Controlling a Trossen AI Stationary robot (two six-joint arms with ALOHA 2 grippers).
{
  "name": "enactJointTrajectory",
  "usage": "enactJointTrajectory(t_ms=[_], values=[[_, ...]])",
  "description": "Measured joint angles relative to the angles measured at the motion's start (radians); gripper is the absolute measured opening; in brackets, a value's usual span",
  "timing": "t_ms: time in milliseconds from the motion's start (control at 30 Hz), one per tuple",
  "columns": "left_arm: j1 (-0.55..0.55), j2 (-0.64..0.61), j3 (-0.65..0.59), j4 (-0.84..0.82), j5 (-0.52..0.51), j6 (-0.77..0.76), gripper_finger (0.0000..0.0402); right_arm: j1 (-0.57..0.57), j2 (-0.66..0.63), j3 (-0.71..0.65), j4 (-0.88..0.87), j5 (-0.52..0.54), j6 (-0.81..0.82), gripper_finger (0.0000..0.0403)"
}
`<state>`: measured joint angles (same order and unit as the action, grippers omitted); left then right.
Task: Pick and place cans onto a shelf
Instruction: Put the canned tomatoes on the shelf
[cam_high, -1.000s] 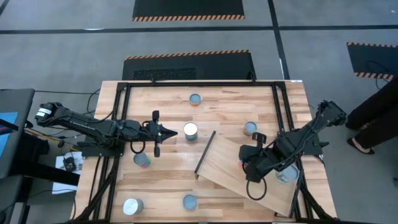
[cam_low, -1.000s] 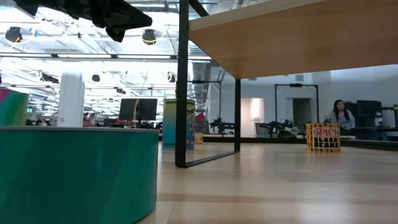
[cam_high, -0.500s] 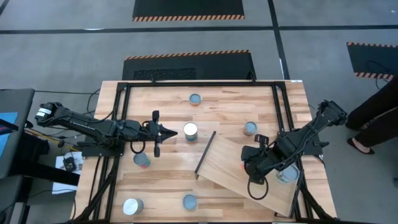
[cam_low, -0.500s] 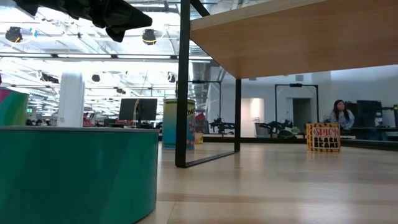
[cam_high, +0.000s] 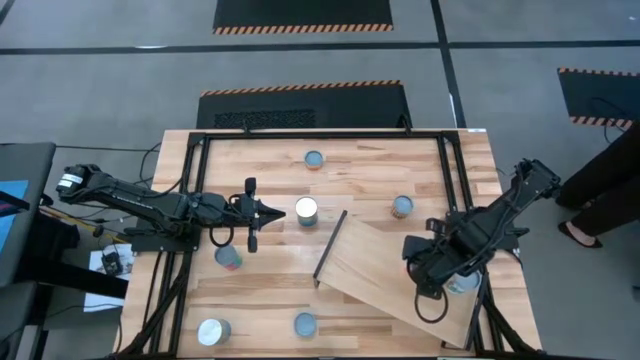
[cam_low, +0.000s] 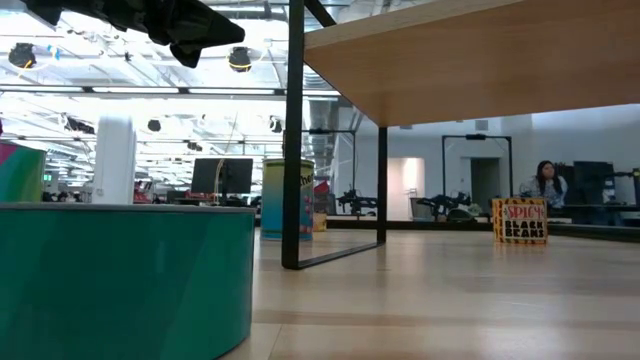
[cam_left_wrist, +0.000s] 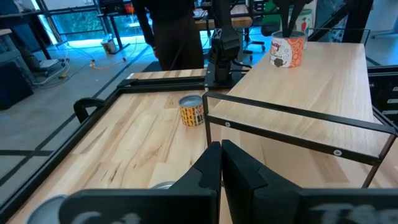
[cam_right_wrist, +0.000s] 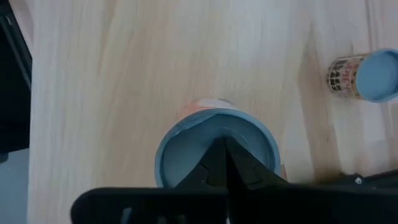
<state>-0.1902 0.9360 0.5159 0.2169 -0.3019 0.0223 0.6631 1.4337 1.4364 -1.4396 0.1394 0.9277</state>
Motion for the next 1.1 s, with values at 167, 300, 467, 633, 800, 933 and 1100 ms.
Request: enactJointTrajectory(t_ms=[167,300,467,633,800,933,1100], values=[[0.000,0.000,0.000,0.000,0.000,0.000,0.0002,0.007,0.000,0.000,0.001,0.002,0.001,0.0006],[0.000,0.000,0.000,0.000,0.000,0.000,0.0002,0.007,0.000,0.000,0.003,-0.003,0.002,0.0005],[0.000,0.000,0.000,0.000,0.000,0.000,0.0002,0.007,0.000,0.000,0.000,-0.012,0.015,0.0007],[0.000,0.000,0.000,0.000,0.000,0.000,0.0002,0.006,-0.001,0.001,-0.023,-0.018,0.019,0.0004],[0.000,0.000,0.000,0.000,0.000,0.000,0.0002,0.006,-0.001,0.002,-0.039,-0.021,0.026,0.0009],[0.000,0.000,0.000,0.000,0.000,0.000,0.0002,0.006,-0.001,0.002,-0.041,-0.018,0.025,0.0005],[0.000,0.000,0.000,0.000,0.000,0.000,0.0002,0.006,-0.001,0.002,-0.042,-0.015,0.010,0.0012]])
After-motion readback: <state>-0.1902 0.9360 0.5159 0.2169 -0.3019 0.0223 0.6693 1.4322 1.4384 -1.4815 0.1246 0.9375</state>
